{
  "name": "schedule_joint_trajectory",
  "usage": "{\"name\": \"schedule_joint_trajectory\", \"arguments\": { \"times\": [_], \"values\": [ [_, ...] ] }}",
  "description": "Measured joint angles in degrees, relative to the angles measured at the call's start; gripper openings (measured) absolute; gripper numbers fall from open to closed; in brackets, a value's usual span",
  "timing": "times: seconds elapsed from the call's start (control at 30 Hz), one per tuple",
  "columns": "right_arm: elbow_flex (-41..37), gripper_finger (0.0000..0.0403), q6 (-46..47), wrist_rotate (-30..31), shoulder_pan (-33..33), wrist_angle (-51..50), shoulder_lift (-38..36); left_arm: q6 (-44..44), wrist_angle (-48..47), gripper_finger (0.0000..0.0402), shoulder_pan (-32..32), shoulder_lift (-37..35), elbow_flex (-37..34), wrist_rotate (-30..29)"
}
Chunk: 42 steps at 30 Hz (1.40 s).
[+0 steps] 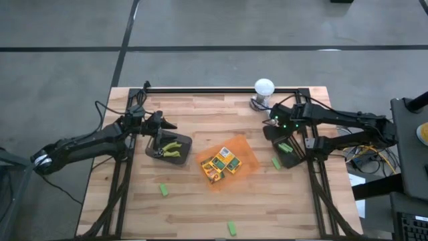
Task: Pick & Place School Supplies
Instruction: Adjust the black basket
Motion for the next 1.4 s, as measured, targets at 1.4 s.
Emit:
{"name": "schedule_joint_trajectory", "arguments": {
  "times": [1.4],
  "values": [
    [-6.01, 0.01, 74.06, 3.69, 1.43, 2.83, 0.07, 0.0, 0.0, 0.0259, 0.0, 0.0, 0.0, -0.01]
  ]
}}
